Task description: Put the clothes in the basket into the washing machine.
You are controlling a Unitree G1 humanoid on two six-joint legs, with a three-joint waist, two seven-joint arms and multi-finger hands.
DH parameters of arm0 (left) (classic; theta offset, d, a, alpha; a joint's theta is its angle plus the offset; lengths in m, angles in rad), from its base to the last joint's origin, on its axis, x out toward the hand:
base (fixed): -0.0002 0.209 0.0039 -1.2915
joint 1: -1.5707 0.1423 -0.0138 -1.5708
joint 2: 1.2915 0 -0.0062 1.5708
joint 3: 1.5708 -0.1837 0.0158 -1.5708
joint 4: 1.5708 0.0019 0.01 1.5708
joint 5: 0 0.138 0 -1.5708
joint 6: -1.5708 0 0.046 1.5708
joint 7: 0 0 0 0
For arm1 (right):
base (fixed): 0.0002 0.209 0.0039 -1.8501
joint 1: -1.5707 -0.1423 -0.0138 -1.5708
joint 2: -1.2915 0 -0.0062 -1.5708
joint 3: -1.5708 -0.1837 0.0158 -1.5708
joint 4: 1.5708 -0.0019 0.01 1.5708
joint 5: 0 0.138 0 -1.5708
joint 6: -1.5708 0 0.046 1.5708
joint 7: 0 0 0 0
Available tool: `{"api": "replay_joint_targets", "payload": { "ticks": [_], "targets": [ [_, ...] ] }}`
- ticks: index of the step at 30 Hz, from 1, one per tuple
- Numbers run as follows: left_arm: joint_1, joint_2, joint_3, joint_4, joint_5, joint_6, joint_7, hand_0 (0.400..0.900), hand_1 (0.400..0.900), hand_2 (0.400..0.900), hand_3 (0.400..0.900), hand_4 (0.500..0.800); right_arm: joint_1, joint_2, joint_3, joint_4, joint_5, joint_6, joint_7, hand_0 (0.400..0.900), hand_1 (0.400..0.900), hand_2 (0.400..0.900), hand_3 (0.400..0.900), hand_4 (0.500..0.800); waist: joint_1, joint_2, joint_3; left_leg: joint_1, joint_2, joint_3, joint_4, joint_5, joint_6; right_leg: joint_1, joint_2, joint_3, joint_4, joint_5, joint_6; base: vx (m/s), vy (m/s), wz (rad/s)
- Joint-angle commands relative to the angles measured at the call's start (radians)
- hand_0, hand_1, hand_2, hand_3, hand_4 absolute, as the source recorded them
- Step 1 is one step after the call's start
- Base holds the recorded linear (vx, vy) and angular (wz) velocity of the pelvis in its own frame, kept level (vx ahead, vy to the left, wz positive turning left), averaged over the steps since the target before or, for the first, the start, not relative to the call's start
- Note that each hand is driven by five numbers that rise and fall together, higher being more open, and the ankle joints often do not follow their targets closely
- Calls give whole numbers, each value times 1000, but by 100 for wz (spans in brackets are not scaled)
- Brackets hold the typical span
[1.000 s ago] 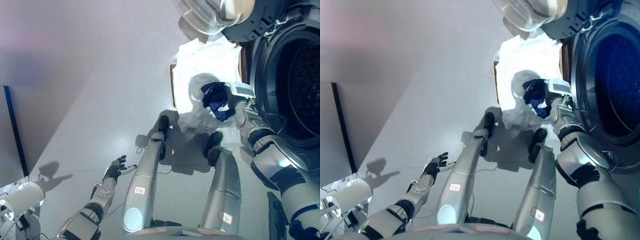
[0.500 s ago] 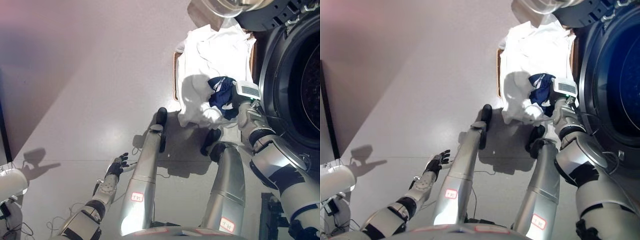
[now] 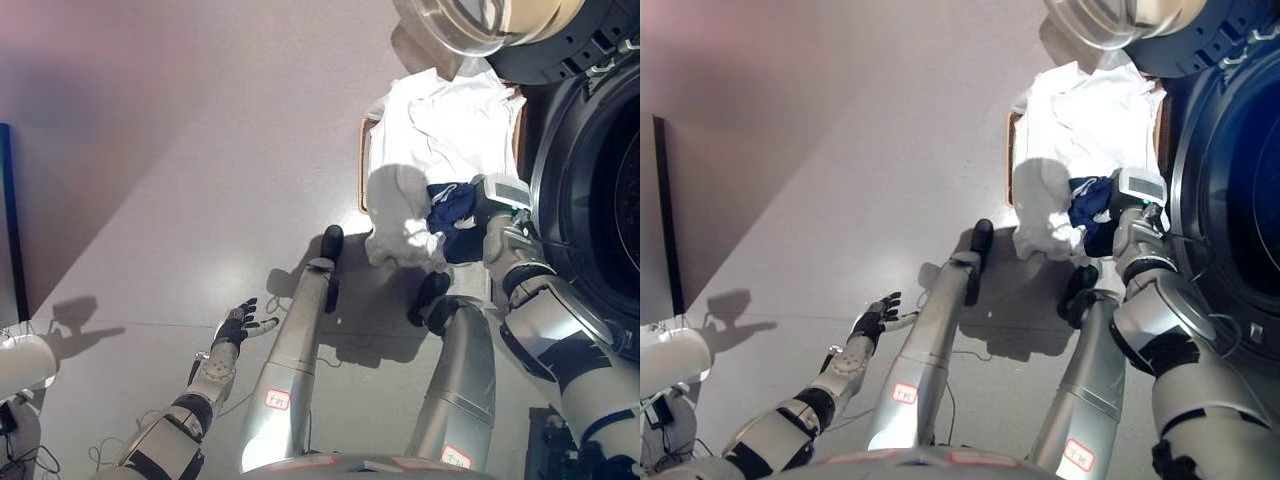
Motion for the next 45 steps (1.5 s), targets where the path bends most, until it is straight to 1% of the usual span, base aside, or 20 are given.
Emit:
{"api": "replay_joint_targets", "payload": {
  "ticks": [1,4,8,9,10,11,12,13,16,17,18,21,24,29,35,37,38,39,42,45],
  "targets": [
    [45,13,-5,44,4,-27,45,900,900,900,900,800,7,-75,-46,-12,87,-10,-42,400,400,400,400,500,11,43,-11,109,1,24,-199,52,1,146,37,28,-136,65,-1,59,7,-16],
    [57,18,1,49,7,-28,43,900,900,900,900,800,26,-73,-123,-30,187,-28,-41,400,400,400,400,500,-2,49,-10,203,16,24,-282,80,0,247,52,10,-234,95,9,74,6,-19],
    [88,21,16,55,12,-28,36,900,900,900,900,800,78,-53,-283,-51,401,-75,-28,400,400,400,400,500,-21,58,-17,351,33,29,-419,121,-5,398,87,-1,-396,144,25,103,3,-23],
    [95,21,22,58,12,-27,31,900,900,900,900,800,107,-34,-341,-67,501,-98,-8,400,400,400,400,500,-28,59,-21,393,40,33,-458,130,-7,443,96,-2,-449,160,31,119,2,-27],
    [105,23,32,59,12,-28,28,900,900,900,900,800,126,-28,-389,-75,573,-116,-4,400,400,400,400,500,-33,62,-24,420,42,35,-482,136,-8,474,102,-1,-489,170,36,125,2,-25],
    [114,21,37,62,16,-28,25,900,900,900,900,800,158,-12,-462,-92,676,-144,-6,400,400,400,400,500,-41,64,-27,453,46,38,-510,141,-9,504,106,0,-522,179,40,119,11,-24],
    [124,20,43,63,19,-29,21,900,900,900,900,800,191,10,-514,-115,771,-168,22,400,400,400,400,500,-48,67,-31,484,50,40,-537,148,-11,535,110,-3,-556,188,43,16,35,-26],
    [133,17,47,63,21,-28,18,900,900,900,900,800,226,41,-576,-139,875,-193,38,400,400,400,400,500,-49,76,-31,502,60,46,-564,182,-6,553,120,-8,-596,227,42,4,34,-25],
    [167,5,55,68,23,-28,7,900,900,900,900,800,295,101,-696,-193,1085,-256,83,400,400,400,400,500,-66,91,-44,571,69,57,-612,186,-7,615,125,-2,-662,242,50,51,36,-20],
    [178,0,59,72,22,-29,4,900,900,900,900,800,308,113,-716,-209,1117,-271,83,400,400,400,400,500,-72,98,-47,587,71,61,-620,187,-7,629,127,2,-675,245,51,72,43,-21],
    [194,-8,57,77,22,-31,2,900,900,900,900,800,329,140,-760,-254,1183,-303,90,400,400,400,400,500,-81,104,-53,604,72,68,-630,186,-5,643,129,8,-690,248,54,60,39,-19],
    [223,-32,54,86,21,-35,-3,900,900,900,900,800,336,150,-880,-281,1295,-384,73,400,400,400,400,500,-87,135,-67,637,69,69,-643,182,-4,676,125,13,-711,244,58,49,26,-6],
    [241,-46,44,82,19,-39,-11,900,900,900,900,800,307,108,-954,-305,1305,-432,16,400,400,400,400,500,-84,169,-85,658,66,69,-660,182,-6,693,117,11,-721,239,62,25,21,5],
    [257,-55,26,70,15,-52,-13,900,900,900,900,800,233,-24,-969,-396,1188,-467,-95,400,400,400,400,500,-74,209,-107,670,66,66,-685,196,-12,690,114,10,-719,238,65,15,2,4],
    [257,-40,2,47,23,-50,-21,900,900,900,900,800,67,-214,-928,-374,1184,-464,-114,400,400,400,400,500,-46,224,-131,686,67,63,-706,201,-17,686,112,16,-707,229,68,37,-20,2],
    [256,-39,1,42,23,-51,-24,900,900,900,900,800,45,-239,-910,-360,1178,-456,-113,400,400,400,400,500,-43,228,-133,690,67,63,-713,204,-20,685,113,15,-707,230,68,38,-24,7],
    [256,-36,-5,39,25,-51,-26,900,900,900,900,800,34,-254,-900,-351,1181,-444,-103,584,584,584,584,611,-43,227,-137,692,66,62,-718,206,-21,686,114,15,-706,229,68,24,-18,5],
    [252,-34,-6,35,23,-49,-30,900,900,900,900,800,15,-278,-880,-322,1196,-428,-80,900,900,900,900,800,-41,227,-139,695,67,61,-724,208,-23,685,114,14,-706,229,67,40,-27,6],
    [243,-31,3,33,21,-41,-38,900,900,900,900,800,-1,-297,-841,-283,1255,-388,1,900,900,900,900,800,-41,224,-142,704,69,62,-740,214,-25,687,116,14,-704,226,65,41,-19,1],
    [245,-34,11,40,14,-36,-43,900,900,900,900,800,-1,-278,-841,-256,1281,-380,23,900,900,900,900,800,-46,225,-141,710,67,62,-740,211,-24,688,119,17,-702,225,63,37,1,-3]
  ]
}}
